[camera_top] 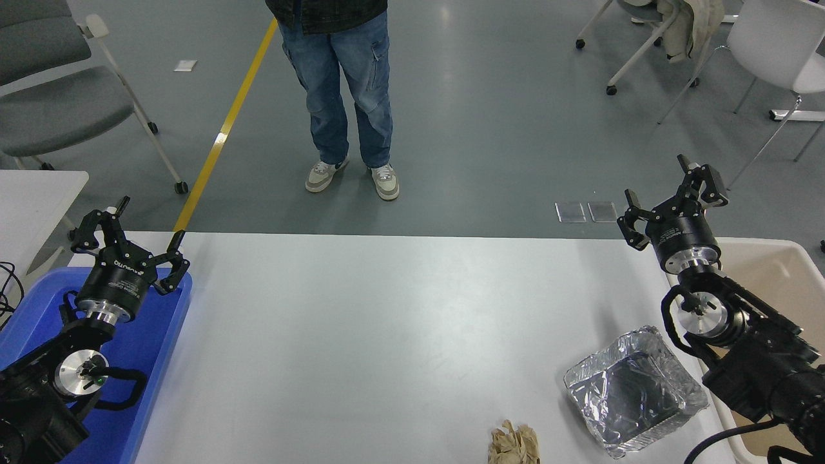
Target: Clean the table surface
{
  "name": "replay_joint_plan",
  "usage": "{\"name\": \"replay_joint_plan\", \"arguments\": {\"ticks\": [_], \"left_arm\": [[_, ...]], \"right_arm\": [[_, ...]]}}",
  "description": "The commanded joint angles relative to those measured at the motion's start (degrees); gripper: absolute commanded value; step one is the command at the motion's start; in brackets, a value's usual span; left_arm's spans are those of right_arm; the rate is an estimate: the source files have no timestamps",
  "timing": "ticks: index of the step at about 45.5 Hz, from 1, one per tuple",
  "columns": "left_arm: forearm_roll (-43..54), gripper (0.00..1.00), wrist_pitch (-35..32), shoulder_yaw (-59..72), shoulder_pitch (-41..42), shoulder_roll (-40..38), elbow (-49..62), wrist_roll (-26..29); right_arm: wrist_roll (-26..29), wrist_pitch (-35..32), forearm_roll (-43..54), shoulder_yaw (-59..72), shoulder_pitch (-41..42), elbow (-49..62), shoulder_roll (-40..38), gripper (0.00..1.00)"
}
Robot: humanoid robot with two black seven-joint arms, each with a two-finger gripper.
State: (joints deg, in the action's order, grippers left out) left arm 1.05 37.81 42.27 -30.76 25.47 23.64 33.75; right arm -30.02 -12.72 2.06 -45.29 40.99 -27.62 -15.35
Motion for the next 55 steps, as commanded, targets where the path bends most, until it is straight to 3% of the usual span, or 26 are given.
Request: {"name": "replay_joint_plan", "arguments": {"ticks": [1, 16, 42, 55], "left_arm": [[0.00, 1.00, -0.01, 0.00, 0.00, -0.07, 0.00, 0.00], [0.00, 1.00, -0.01, 0.00, 0.00, -0.07, 0.01, 0.00], [0.00, 1.00, -0.01, 0.00, 0.00, 0.02, 0.01, 0.00], [0.00, 1.00, -0.01, 0.00, 0.00, 0.02, 0.01, 0.00]], "right_arm": [[-0.21, 0.24, -0.04, 1.43, 1.28, 0.28, -0.90, 0.99], [0.05, 0.59, -1.09, 21.20, 7.87, 0.37, -12.85, 0.99], [0.14, -0.64, 0.31, 54.69, 21.41, -0.33, -23.84, 0.99], [0.49, -0.82, 18.85, 69.36, 28.52, 0.02, -25.08, 0.99]]}}
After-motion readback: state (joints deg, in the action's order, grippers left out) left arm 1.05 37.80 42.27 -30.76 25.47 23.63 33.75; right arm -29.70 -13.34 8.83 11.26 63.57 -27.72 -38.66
